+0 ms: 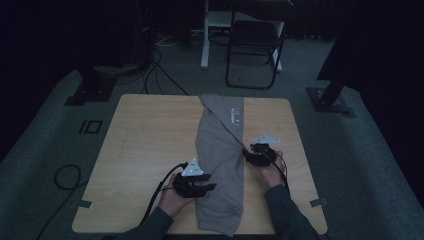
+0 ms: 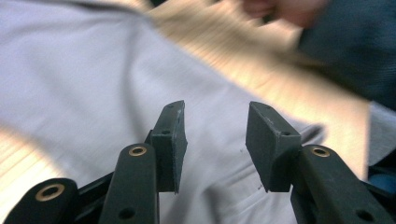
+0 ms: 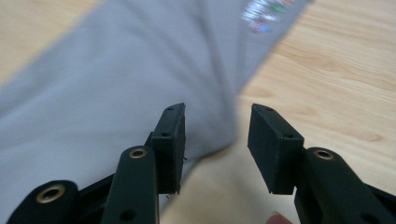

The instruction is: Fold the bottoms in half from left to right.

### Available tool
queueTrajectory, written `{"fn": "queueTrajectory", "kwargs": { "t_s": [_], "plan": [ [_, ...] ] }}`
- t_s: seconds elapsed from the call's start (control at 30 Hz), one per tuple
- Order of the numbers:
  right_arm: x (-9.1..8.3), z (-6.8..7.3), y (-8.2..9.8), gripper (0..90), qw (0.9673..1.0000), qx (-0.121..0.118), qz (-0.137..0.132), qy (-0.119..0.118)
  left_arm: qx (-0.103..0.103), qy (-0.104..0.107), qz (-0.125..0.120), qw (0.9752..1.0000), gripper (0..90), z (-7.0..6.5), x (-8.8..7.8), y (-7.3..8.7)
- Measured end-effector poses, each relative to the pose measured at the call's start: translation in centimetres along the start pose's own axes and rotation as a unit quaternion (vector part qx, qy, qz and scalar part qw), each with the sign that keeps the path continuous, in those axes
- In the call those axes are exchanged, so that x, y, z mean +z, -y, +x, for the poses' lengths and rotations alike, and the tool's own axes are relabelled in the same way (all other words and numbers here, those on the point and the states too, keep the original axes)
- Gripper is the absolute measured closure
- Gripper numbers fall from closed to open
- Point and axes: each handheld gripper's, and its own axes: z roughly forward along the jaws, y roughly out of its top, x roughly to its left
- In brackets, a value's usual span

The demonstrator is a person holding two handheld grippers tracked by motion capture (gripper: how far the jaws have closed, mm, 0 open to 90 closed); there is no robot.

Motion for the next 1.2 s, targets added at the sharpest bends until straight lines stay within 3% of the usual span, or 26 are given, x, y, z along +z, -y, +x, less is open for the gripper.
{"fn": "queueTrajectory", "kwargs": {
  "t_s": [0.07, 0.17, 0.2, 0.23, 0.3, 0.37, 0.5, 0.53, 0.73, 0.87, 1.13, 1.2],
  "plan": [
    [-2.5, 2.4, 1.3, 57.2, 0.9987, -0.032, -0.007, -0.039, -0.010, -0.008, 0.016, 0.9998, 56.6, 0.3, -0.1, 1.4],
    [-3.3, 3.2, 1.9, 58.0, 0.9975, -0.041, -0.006, -0.056, -0.011, -0.009, 0.022, 0.9997, 56.0, 0.4, 0.0, 1.7],
    [-3.9, 3.8, 2.5, 58.4, 0.9965, -0.044, -0.006, -0.071, -0.018, 0.000, 0.031, 0.9994, 56.0, 0.2, 0.0, 2.6],
    [-5.9, 6.1, 4.9, 58.8, 0.9905, -0.051, 0.004, -0.128, -0.014, 0.011, 0.039, 0.9991, 55.3, -0.3, 0.1, 3.2],
    [-6.3, 6.6, 5.4, 58.5, 0.9889, -0.055, 0.005, -0.138, -0.006, 0.014, 0.043, 0.9990, 54.3, -0.8, 0.1, 3.6],
    [-8.2, 8.2, 7.4, 57.8, 0.9830, -0.057, 0.015, -0.174, 0.004, 0.026, 0.044, 0.9987, 53.3, -1.7, 0.2, 3.8],
    [-9.1, 8.8, 8.5, 57.2, 0.9807, -0.052, 0.017, -0.188, 0.016, 0.027, 0.050, 0.9983, 52.8, -2.3, 0.6, 3.8],
    [-9.3, 9.1, 9.1, 57.1, 0.9782, -0.054, 0.022, -0.199, 0.015, 0.027, 0.056, 0.9980, 52.9, -2.3, 1.0, 3.8],
    [-8.3, 9.7, 9.7, 63.2, 0.9748, -0.074, 0.048, -0.205, 0.023, 0.020, 0.066, 0.9974, 57.7, -2.6, 1.6, 4.1],
    [-7.4, 9.9, 9.6, 69.4, 0.9767, -0.088, 0.067, -0.184, 0.023, 0.001, 0.058, 0.9981, 61.3, -2.5, 2.0, 4.0],
    [-6.3, 9.5, 8.7, 75.6, 0.9800, -0.109, 0.063, -0.154, 0.016, -0.035, 0.048, 0.9981, 69.5, -1.7, 2.7, 3.4],
    [-5.4, 9.0, 8.1, 75.7, 0.9814, -0.109, 0.059, -0.146, 0.014, -0.049, 0.046, 0.9976, 69.5, -0.8, 3.3, 2.8]
  ]
}}
